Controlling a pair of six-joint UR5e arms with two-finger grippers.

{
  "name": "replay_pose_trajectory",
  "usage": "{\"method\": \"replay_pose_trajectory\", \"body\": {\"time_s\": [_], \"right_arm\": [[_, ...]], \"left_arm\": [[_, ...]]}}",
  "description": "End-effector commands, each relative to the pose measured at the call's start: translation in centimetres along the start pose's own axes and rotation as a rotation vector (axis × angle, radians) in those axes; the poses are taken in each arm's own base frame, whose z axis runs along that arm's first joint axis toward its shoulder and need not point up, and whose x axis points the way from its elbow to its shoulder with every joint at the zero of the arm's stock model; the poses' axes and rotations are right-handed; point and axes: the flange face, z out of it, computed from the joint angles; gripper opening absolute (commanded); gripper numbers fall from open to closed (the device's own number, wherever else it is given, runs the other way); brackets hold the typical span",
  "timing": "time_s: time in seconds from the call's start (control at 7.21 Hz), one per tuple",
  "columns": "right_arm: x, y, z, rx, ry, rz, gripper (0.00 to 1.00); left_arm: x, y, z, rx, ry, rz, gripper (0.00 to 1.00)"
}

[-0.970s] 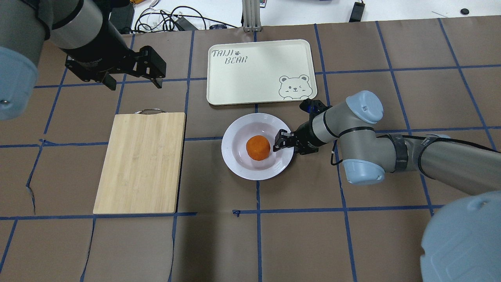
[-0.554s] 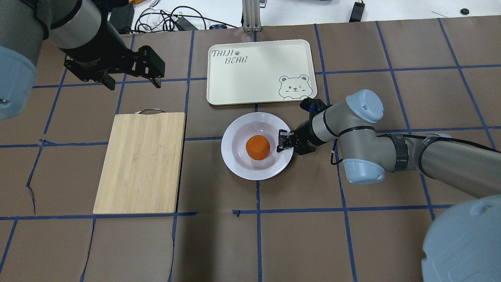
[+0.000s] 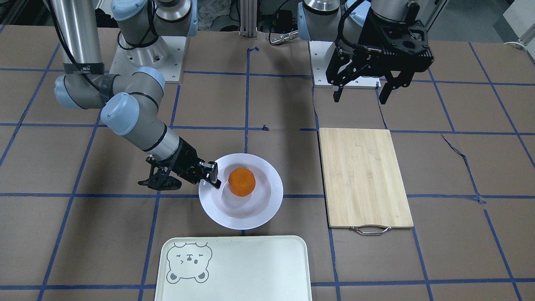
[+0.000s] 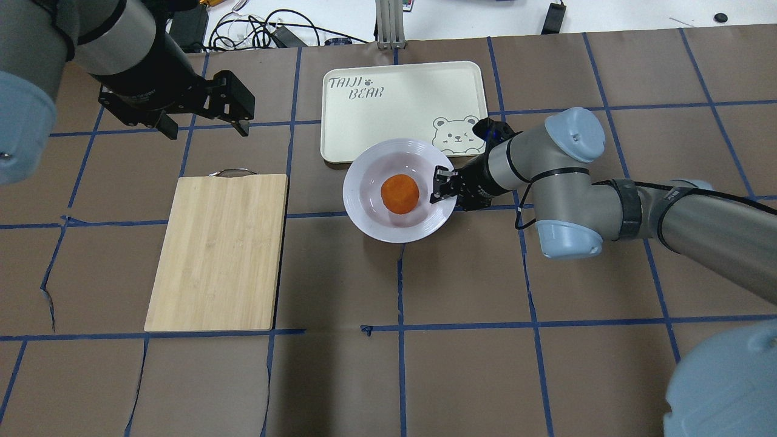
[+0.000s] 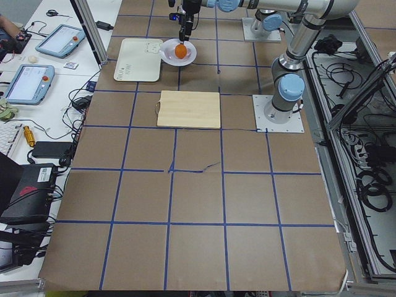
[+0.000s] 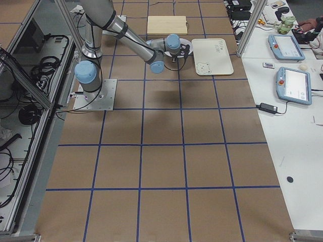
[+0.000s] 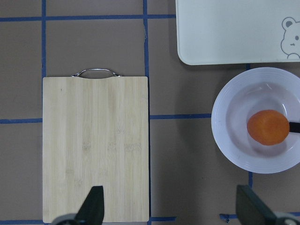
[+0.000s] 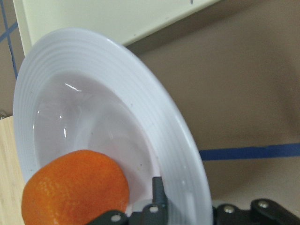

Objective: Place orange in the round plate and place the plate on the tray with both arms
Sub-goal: 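Carry the plate with the orange onto the bear tray and lower it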

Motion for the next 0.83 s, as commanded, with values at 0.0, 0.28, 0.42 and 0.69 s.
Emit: {"method": "replay_pose_trajectory", "body": {"time_s": [0.0,0.28,0.42,0.69], "right_arm": [[-2.7,-6.4,-1.1,0.041,-0.011,0.048,0.0],[-4.1,-14.8,1.2,0.064,-0.009,0.068,0.0],[-3.9,-17.2,2.7,0.068,-0.006,0.069,0.0],[-2.9,-19.2,5.1,0.061,-0.003,0.083,0.0]], "left_arm": [[0.0,0.0,0.0,0.0,0.0,-0.001,1.0],[0.0,0.0,0.0,0.0,0.0,-0.001,1.0],[0.0,0.0,0.0,0.0,0.0,-0.001,1.0],[0.0,0.0,0.0,0.0,0.001,-0.001,1.0]]}}
